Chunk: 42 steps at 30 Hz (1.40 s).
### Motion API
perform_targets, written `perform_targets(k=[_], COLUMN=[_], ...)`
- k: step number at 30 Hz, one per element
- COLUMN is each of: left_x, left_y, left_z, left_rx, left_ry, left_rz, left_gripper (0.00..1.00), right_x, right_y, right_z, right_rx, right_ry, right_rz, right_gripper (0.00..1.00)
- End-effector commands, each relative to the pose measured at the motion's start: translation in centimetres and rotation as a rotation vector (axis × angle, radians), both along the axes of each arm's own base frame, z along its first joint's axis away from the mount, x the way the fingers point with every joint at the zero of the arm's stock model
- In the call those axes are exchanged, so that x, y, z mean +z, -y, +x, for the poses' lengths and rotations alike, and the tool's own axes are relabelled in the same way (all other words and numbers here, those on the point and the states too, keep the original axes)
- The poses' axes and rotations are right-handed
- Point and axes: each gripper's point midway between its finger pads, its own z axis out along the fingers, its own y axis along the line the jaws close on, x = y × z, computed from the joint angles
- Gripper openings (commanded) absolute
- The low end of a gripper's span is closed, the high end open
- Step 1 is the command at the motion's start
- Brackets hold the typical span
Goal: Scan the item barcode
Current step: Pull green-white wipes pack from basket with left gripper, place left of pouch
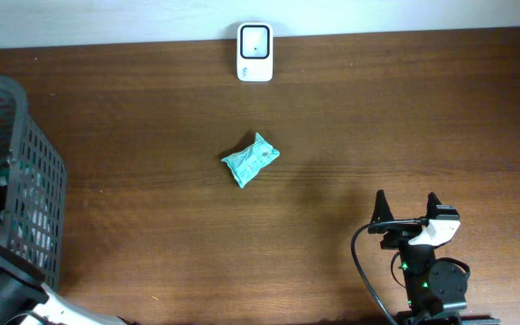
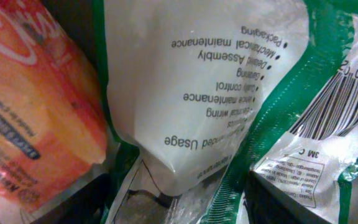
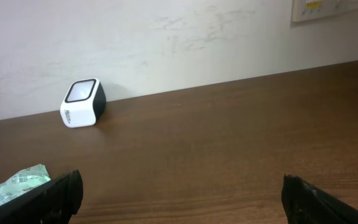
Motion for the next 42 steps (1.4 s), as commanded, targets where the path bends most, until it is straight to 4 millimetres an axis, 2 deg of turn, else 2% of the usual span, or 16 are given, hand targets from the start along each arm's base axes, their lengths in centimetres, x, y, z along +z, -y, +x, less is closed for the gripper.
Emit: perform_targets(k=[1,4,7,11,12,13,16,18,19,21,22,25,28,29,36,42], left_x=[-1.7,-1.7,0.8,14.0,20.3,23.8,37.2,42.2,45.3,46.4,45.9,39.3,28.7,23.2,7.0,-0.7], left_y=[0.7,0.9,0.4,-1.2,-0.8,-0.2,5.4,9.7,14.1,20.4,23.0,33.1,38.7,39.6,40.1,42.7], left_z=[0.2,0.0,0.5,3.2,4.4,5.0,6.1,6.1,5.9,6.6,7.2,9.9,10.6,10.9,12.9,11.1], left_rx=[-0.018,-0.018,-0.018,0.027,0.011,-0.009,-0.090,-0.188,-0.277,-0.418,-0.480,-0.723,-0.834,-0.795,-0.526,-0.533], left_ry=[-0.005,-0.013,0.002,0.199,0.314,0.375,0.669,0.808,0.899,0.954,0.953,0.787,0.413,0.207,-0.068,-0.047], left_rz=[-0.047,-0.055,-0.037,0.104,0.197,0.251,0.396,0.440,0.453,0.398,0.352,0.109,-0.032,-0.055,-0.032,-0.094], left_gripper=[0.58,0.06,0.00,0.00,0.00,0.00,0.00,0.00,0.00,0.00,0.00,0.00,0.00,0.00,0.00,0.00], right_x=[-0.3,-0.3,-0.3,-0.3,-0.3,-0.3,-0.3,-0.3,-0.3,-0.3,-0.3,-0.3,-0.3,-0.3,-0.3,-0.3], right_y=[0.0,0.0,0.0,0.0,0.0,0.0,0.0,0.0,0.0,0.0,0.0,0.0,0.0,0.0,0.0,0.0], right_z=[0.0,0.0,0.0,0.0,0.0,0.0,0.0,0.0,0.0,0.0,0.0,0.0,0.0,0.0,0.0,0.0], right_rx=[0.000,0.000,0.000,0.000,0.000,0.000,0.000,0.000,0.000,0.000,0.000,0.000,0.000,0.000,0.000,0.000], right_ry=[-0.005,-0.005,-0.005,-0.005,-0.005,-0.005,-0.005,-0.005,-0.005,-0.005,-0.005,-0.005,-0.005,-0.005,-0.005,-0.005], right_rz=[0.000,0.000,0.000,0.000,0.000,0.000,0.000,0.000,0.000,0.000,0.000,0.000,0.000,0.000,0.000,0.000], right_gripper=[0.98,0.98,0.98,0.98,0.98,0.98,0.98,0.99,0.98,0.98,0.98,0.98,0.98,0.98,0.98,0.98])
